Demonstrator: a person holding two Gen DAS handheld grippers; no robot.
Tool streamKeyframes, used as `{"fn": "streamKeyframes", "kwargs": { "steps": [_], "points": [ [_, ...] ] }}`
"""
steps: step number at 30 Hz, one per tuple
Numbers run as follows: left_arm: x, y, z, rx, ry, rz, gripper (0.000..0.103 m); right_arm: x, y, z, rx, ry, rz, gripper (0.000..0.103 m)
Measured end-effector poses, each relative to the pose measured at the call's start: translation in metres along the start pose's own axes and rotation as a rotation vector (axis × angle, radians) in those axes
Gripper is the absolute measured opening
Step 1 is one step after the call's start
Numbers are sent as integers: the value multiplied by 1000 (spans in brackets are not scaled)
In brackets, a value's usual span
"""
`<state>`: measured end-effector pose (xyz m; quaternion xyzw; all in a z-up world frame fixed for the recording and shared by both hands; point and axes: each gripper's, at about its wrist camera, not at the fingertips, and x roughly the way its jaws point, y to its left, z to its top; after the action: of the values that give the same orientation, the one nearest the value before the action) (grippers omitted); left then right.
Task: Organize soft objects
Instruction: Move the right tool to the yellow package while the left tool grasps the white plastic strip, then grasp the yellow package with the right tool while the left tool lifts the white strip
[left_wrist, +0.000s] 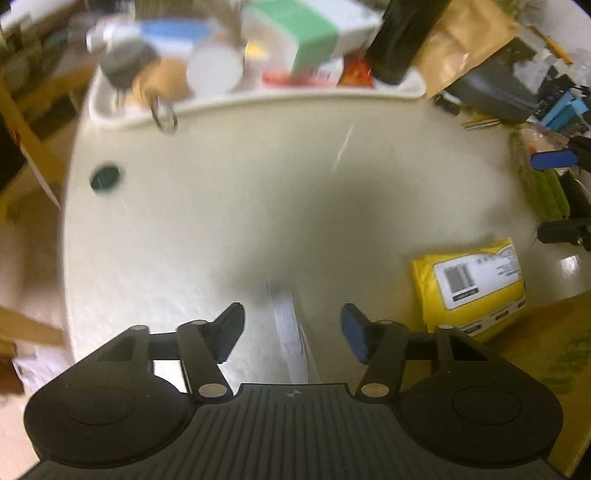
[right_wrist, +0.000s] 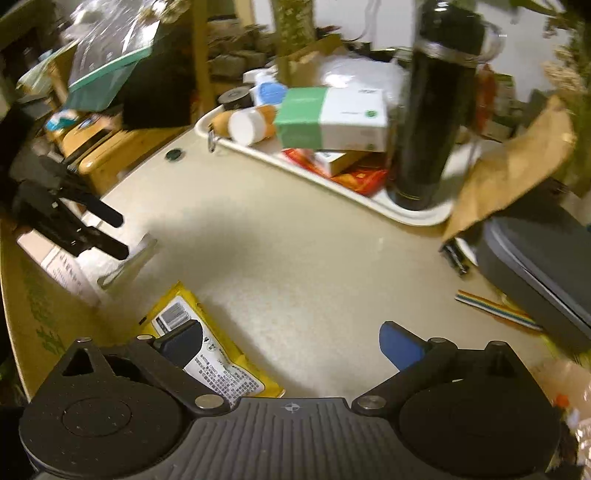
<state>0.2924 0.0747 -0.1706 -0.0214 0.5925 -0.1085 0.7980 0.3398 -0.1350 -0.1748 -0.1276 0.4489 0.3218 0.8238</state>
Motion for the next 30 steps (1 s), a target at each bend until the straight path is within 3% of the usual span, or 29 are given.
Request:
{"fn": "streamKeyframes", "kwargs": {
  "steps": [5, 9, 13, 17, 18, 20, 27, 28, 29, 30],
  "points": [
    [17, -1, -1, 3, 69, -4, 42, 16, 8, 0, -120, 40, 57, 102],
    [17, -10, -3, 52, 63, 28, 37, 29, 15, 0, -206, 73, 149, 96],
    [16, -7, -3, 47, 56, 76, 17, 47, 14, 5, -234, 125, 255, 89],
    [17, -3, -4, 49, 50, 67, 15, 64, 15, 7, -249, 190, 351, 76],
    [17, -4, -4, 56, 48, 67, 15, 68, 14, 8, -226, 203, 386, 66],
    [16, -5, -5, 69, 43, 70, 15, 71, 11, 10, -187, 219, 440, 57],
    [14, -12, -5, 72, 26, 68, 14, 57, 11, 11, -190, 144, 402, 20],
    [12, -13, -5, 74, 16, 67, 12, 54, 10, 11, -192, 122, 373, 18],
    [10, -14, -4, 73, 7, 63, 2, 53, 8, 12, -189, 104, 342, 14],
    [8, -14, -3, 68, -3, 58, 2, 50, 6, 13, -188, 82, 309, 11]
  ]
}}
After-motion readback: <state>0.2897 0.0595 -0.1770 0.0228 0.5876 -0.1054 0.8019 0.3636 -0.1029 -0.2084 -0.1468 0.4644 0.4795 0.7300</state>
